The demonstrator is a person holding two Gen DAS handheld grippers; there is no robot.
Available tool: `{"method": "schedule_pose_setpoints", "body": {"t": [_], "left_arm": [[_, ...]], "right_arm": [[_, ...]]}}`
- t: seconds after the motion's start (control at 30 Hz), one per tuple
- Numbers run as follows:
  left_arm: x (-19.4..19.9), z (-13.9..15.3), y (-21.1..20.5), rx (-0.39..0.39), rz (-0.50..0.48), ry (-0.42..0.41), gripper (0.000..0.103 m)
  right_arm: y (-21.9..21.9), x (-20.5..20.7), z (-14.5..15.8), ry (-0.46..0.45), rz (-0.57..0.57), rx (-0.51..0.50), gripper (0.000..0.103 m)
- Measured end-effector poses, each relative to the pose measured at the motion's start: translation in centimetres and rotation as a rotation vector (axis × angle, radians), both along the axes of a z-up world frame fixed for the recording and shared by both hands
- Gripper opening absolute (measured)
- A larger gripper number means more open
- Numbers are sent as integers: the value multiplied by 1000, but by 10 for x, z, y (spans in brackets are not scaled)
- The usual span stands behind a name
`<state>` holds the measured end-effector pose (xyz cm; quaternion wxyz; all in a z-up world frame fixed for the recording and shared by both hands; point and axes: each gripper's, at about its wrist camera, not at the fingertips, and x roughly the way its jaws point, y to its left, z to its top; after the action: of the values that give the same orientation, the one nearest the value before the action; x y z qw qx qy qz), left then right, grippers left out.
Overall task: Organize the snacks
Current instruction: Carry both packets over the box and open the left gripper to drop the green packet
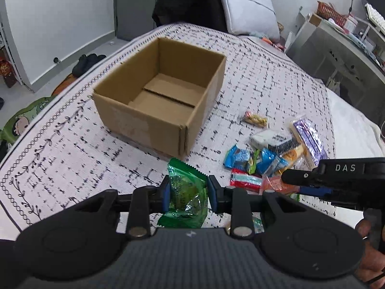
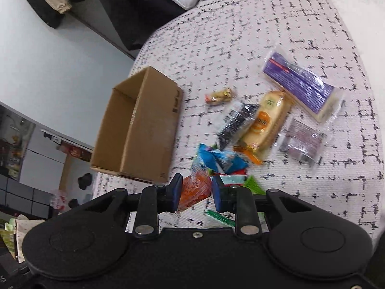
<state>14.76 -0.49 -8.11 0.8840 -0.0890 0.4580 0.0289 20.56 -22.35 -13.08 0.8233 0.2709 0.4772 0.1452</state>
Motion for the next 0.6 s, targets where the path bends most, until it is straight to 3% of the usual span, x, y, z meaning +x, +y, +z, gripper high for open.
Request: {"method": "schedule_pose_setpoints", "body": {"t": [0.6], "left_arm": [[11,24,29,5,29,-68,30]], "right_arm": [[34,33,22,-115,35,104,26]]}}
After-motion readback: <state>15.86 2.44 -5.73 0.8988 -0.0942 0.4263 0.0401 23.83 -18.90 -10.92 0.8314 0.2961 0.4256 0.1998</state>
